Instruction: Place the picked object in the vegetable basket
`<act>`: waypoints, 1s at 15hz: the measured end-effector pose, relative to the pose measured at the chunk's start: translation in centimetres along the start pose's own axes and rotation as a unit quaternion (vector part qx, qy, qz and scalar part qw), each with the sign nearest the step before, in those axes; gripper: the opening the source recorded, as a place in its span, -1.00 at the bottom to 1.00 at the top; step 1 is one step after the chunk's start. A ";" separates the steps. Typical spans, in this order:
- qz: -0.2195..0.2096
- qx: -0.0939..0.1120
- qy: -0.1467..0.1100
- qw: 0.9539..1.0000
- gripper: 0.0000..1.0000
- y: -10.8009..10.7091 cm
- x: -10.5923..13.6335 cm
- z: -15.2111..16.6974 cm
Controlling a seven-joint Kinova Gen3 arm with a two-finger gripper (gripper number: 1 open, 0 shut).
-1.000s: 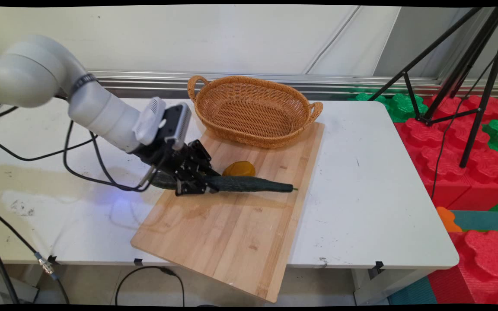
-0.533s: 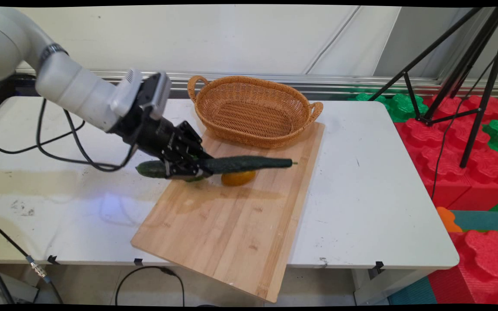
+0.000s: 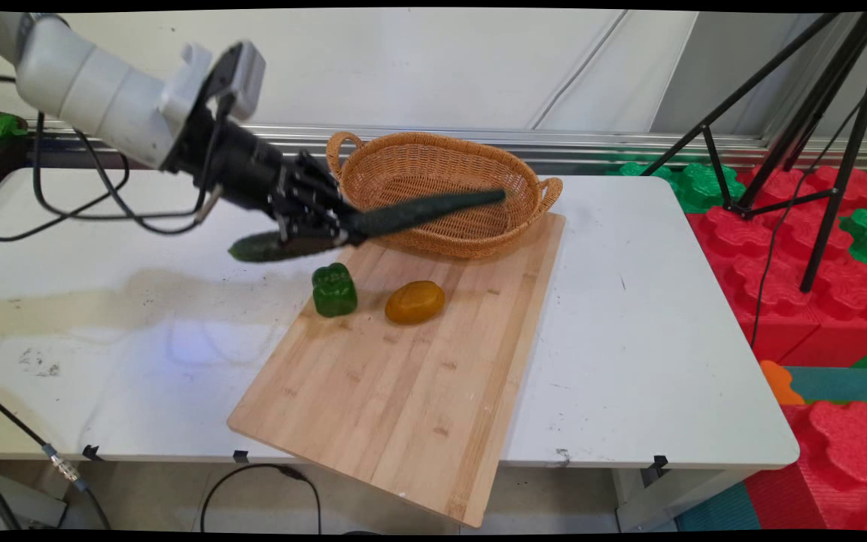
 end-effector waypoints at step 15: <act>-0.032 0.099 0.005 0.995 -1.00 -10.2 -0.1 0.4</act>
